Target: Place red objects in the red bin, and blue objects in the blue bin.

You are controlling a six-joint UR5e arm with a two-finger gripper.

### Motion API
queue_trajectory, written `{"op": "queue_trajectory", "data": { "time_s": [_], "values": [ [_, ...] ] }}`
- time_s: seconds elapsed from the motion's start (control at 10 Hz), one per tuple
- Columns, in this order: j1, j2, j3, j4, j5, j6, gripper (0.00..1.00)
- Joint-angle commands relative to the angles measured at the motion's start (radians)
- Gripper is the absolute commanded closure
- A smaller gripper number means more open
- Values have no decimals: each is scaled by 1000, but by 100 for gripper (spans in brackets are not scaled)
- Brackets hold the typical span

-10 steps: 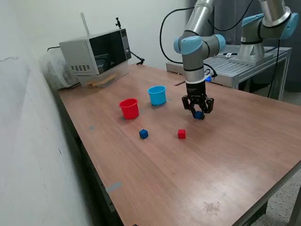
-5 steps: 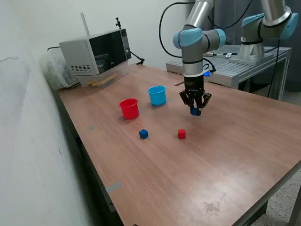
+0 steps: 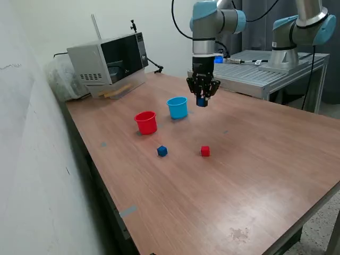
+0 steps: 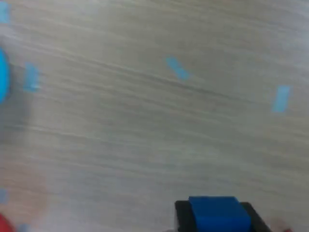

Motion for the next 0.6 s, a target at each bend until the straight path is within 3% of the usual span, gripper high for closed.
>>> {"op": "queue_trajectory", "data": {
  "time_s": [0.0, 0.5],
  "values": [
    [-145, 5, -10, 24, -8, -6, 100],
    [-346, 110, -145, 56, -8, -10, 100]
  ]
}}
